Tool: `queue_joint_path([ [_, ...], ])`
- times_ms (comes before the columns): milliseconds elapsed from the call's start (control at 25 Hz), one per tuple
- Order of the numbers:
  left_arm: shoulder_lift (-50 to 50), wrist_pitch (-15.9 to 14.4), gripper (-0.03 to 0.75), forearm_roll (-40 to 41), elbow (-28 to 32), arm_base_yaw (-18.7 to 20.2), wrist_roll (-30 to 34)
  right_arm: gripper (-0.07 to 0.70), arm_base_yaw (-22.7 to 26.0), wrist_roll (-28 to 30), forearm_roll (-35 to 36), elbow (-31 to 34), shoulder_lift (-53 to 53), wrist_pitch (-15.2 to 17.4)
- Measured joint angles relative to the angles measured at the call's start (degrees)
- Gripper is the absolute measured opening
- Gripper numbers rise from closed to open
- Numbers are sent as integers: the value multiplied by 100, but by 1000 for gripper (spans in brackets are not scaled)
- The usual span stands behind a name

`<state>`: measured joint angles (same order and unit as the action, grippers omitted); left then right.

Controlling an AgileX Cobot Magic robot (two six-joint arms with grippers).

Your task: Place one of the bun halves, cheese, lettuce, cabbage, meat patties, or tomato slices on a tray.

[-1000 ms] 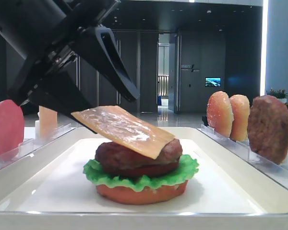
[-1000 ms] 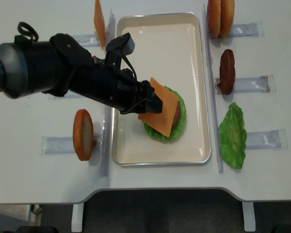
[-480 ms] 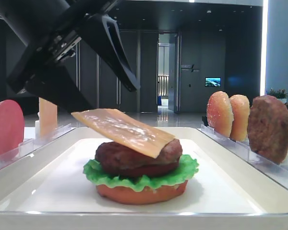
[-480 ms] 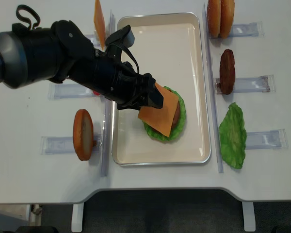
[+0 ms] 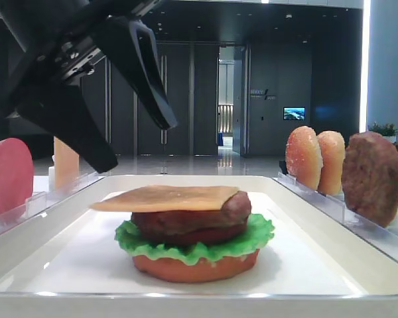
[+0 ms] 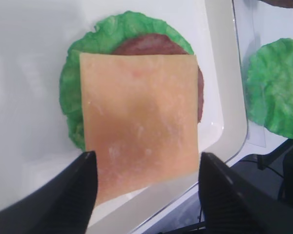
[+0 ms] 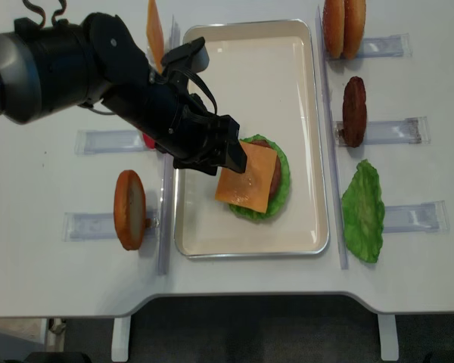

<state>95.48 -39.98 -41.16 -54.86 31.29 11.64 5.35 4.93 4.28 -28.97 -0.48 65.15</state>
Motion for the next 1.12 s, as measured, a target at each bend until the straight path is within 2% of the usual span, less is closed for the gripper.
queue_joint_path([
  [200, 0, -161, 496, 345, -170, 0, -294, 416, 0, 0, 0, 0, 0, 0],
  [480, -8, -771, 496, 1286, -692, 0, -911, 416, 0, 0, 0, 0, 0, 0],
  [600, -69, -1134, 496, 1868, -1007, 0, -1351, 416, 0, 0, 0, 0, 0, 0],
  [960, -89, -2806, 496, 3214, -1897, 0, -2173, 416, 0, 0, 0, 0, 0, 0],
  [1120, -155, -2960, 496, 3446, -2099, 0, -2325, 416, 0, 0, 0, 0, 0, 0],
])
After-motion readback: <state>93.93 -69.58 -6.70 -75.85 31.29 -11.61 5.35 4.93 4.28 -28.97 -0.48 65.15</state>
